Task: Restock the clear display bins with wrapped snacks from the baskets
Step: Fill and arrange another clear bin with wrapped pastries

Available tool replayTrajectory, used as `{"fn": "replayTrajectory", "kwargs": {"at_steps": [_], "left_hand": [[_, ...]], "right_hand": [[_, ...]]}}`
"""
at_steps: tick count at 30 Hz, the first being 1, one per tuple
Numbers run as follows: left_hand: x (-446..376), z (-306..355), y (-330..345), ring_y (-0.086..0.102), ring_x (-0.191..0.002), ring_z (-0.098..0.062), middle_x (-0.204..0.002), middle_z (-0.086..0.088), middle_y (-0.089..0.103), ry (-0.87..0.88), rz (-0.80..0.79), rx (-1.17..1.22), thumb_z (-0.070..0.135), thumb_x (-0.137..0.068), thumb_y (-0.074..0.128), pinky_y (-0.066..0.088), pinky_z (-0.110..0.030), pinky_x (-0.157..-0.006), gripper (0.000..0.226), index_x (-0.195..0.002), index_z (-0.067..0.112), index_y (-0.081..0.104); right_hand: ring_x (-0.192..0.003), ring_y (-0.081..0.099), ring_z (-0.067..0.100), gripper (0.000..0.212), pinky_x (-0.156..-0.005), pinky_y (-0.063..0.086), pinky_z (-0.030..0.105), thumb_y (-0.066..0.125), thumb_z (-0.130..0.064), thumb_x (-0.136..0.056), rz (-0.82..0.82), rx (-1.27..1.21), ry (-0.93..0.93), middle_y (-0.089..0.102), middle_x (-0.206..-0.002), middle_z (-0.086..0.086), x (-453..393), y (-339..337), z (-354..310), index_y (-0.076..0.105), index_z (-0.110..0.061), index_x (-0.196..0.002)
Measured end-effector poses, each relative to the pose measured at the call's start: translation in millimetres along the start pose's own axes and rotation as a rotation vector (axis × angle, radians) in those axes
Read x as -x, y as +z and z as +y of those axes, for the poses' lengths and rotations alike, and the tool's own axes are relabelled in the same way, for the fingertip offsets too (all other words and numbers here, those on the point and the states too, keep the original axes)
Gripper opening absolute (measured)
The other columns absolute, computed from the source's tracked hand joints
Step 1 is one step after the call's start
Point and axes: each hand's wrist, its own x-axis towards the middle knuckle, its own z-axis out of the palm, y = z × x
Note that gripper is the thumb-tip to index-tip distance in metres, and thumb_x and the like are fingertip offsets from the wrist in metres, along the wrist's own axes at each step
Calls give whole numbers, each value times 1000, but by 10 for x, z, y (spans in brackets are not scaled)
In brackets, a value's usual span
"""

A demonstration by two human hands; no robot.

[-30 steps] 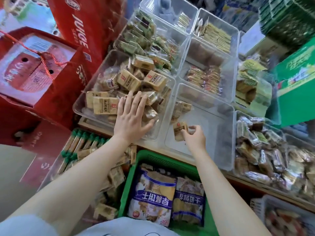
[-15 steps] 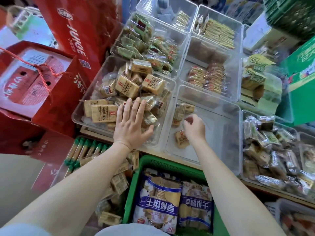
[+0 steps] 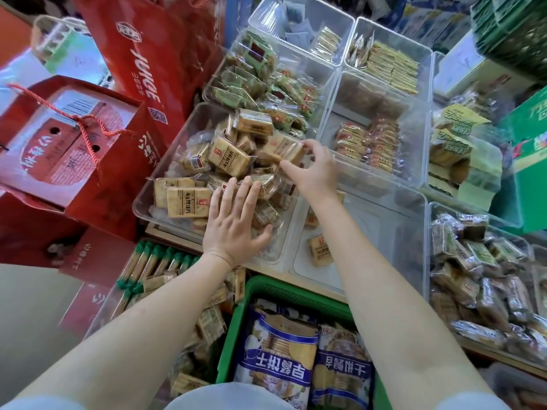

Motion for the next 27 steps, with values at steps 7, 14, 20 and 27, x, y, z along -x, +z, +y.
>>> {"fn": "replayTrajectory", "kwargs": {"at_steps": [7, 14, 20, 27], "left_hand": [[-3, 7, 7, 19, -149, -32, -162, -10, 24, 1, -3, 4, 61, -85, 40, 7, -50, -123, 87, -156, 13, 21], [-5, -1, 14, 19, -149, -32, -161, -9, 25, 3, -1, 0, 60, -85, 41, 8, -50, -123, 87, -156, 13, 22], [-1, 5, 16, 20, -149, -32, -161, -9, 25, 0, 7, 6, 60, -85, 41, 9, -50, -122, 88, -156, 14, 20], [-4, -4, 14, 18, -150, -31, -162, -8, 23, -2, -9, 4, 61, -85, 41, 8, -51, -122, 88, -157, 15, 16]], "right_hand": [[-87, 63, 11, 35, -64, 50, 25, 73, -39, -85, 299, -299, 461, 62, -96, -13, 513, -134, 554, 53, -24, -109], [-125, 46, 31, 61, -101, 42, 46, 67, -61, -83, -52, 175, 724, 54, -127, 9, 596, 11, 935, 58, -15, -122], [-108, 57, 24, 27, -93, 50, 42, 62, -41, -91, 150, -49, 330, 63, -108, 1, 376, -95, 501, 66, -19, -106], [-143, 22, 28, 75, -110, 31, 49, 60, -67, -86, -245, 211, 297, 30, -152, 9, 117, 53, 112, 46, -21, -144]]}}
